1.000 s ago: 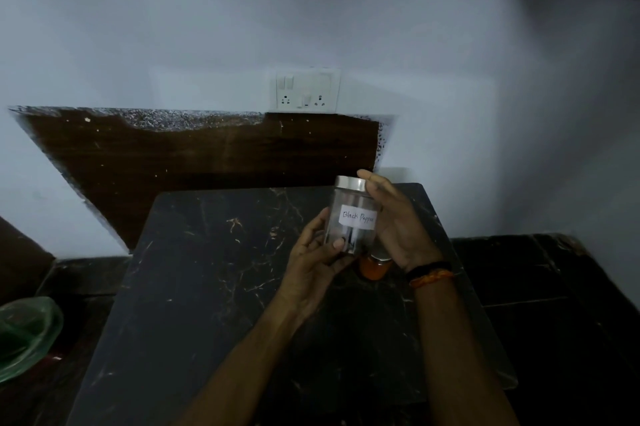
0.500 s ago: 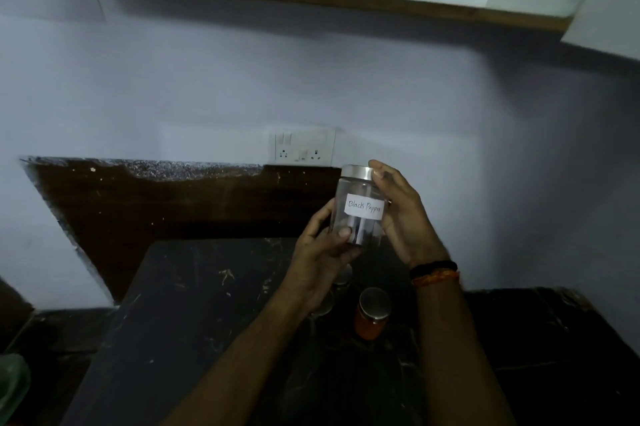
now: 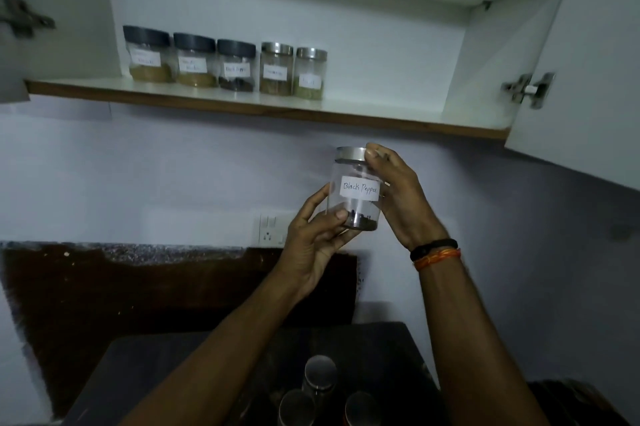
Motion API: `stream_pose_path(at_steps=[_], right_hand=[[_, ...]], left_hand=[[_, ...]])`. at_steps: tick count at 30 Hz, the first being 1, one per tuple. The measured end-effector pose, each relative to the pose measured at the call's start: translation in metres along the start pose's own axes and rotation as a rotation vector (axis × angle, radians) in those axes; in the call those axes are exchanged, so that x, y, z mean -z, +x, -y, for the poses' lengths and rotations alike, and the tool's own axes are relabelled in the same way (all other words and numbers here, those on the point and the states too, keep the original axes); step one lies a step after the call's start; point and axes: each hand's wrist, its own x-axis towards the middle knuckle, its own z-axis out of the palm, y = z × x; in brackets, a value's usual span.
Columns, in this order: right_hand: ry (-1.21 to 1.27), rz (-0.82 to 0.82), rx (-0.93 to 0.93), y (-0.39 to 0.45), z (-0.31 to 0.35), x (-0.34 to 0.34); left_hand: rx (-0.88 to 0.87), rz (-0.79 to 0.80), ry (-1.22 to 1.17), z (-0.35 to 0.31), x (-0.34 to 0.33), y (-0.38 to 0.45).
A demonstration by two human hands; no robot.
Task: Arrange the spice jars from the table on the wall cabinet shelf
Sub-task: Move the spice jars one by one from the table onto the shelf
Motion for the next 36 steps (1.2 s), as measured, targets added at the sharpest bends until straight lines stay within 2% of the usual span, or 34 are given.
stream_pose_path(at_steps=[12,22,26,29,33,36], right_hand=[[-0.174,0.040,0.176,0.057,0.083,-0.001],[-0.252,0.059,0.228,0.082,0.100,0.013],[-0.241,0.057,0.238,0.096,0.105,0.025],[-0.219,0.022,0.287,0.109,0.109,0.032],[-0.164,-0.060,0.321,0.128,0.116,0.041],[-0.162,-0.083,0.334,0.142,0.120,0.046]], left_hand=[[-0.135,0.124,0.079,-0.064,-0.042,0.061],[-0.115,0.188,0.127,-0.084,-0.053,0.086],[-0.104,0.247,0.250,-0.097,-0.055,0.095],[-0.174,0.257,0.463,-0.108,-0.056,0.105],[-0.394,0.164,0.938,-0.116,-0.055,0.120],[-0.624,0.209,1.573,-0.123,-0.044,0.138]])
